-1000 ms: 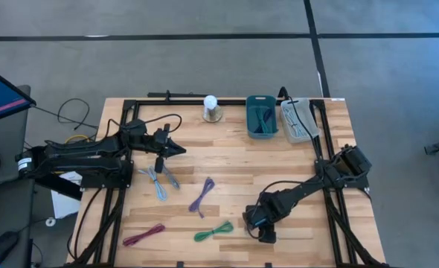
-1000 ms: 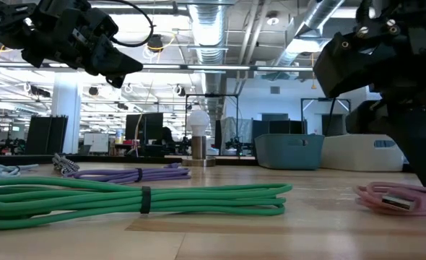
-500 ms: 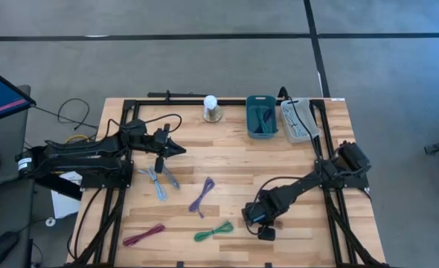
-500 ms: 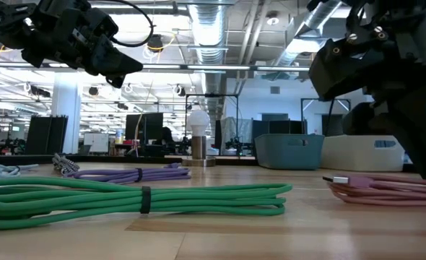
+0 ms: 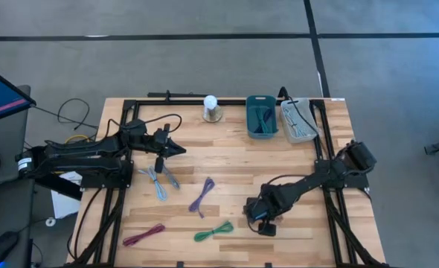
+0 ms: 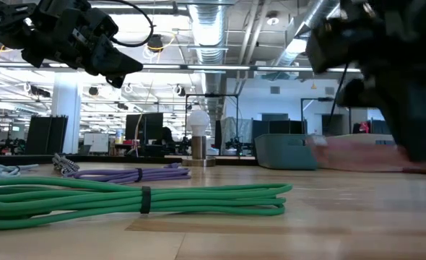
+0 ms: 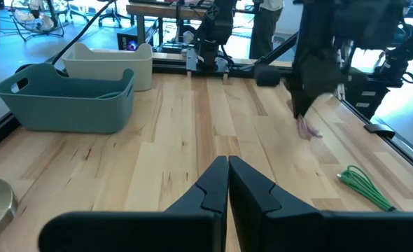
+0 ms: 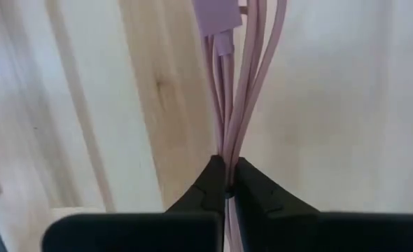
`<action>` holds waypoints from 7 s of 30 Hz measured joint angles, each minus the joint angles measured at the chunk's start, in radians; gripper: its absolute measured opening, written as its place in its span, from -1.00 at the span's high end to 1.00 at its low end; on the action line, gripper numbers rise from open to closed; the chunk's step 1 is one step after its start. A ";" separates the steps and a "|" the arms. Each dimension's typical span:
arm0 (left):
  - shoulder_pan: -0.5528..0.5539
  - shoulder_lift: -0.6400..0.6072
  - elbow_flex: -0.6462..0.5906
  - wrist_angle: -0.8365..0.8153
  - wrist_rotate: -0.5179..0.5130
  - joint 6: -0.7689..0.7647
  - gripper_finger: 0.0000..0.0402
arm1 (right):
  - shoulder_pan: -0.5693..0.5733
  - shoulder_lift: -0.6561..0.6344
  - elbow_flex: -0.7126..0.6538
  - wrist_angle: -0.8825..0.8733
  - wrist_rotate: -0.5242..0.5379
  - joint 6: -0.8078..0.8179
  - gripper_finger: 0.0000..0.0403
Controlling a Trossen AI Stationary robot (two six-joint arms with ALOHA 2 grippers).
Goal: Pick & Place USB Port
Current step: Put the pink charger cable into the gray bin, then put the braided white charger cable into the blue bin
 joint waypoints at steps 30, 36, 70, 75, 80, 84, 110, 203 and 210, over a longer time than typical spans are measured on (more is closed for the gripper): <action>0.000 0.000 0.000 0.015 0.000 0.000 0.94 | -0.259 -0.568 0.003 -0.660 0.684 0.251 1.00; 0.000 0.000 0.000 0.017 0.000 0.000 0.94 | -0.410 -0.626 0.002 -0.720 0.763 0.255 1.00; 0.000 0.000 0.000 0.021 0.000 0.000 0.94 | -1.099 -0.641 -0.377 -0.133 0.632 -0.193 1.00; 0.000 0.000 0.000 0.021 0.000 0.000 0.94 | -1.151 -0.641 -0.434 -0.046 0.590 -0.218 1.00; 0.000 0.000 0.000 0.022 0.000 0.000 0.94 | -1.196 -0.641 -0.476 0.034 0.559 -0.232 1.00; 0.000 0.000 0.000 0.022 0.000 0.000 0.94 | -1.226 -0.634 -0.487 0.057 0.535 -0.247 1.00; 0.000 0.000 0.000 0.023 0.000 0.001 0.94 | -1.255 -0.377 -0.487 0.187 0.457 -0.317 1.00; -0.042 0.000 0.000 0.007 0.001 -0.115 0.88 | -0.565 -0.578 -0.244 0.442 0.100 -0.276 0.57; -0.182 0.000 0.000 -0.016 0.001 -0.168 0.73 | -0.529 -0.574 -0.244 0.437 0.178 -0.305 0.57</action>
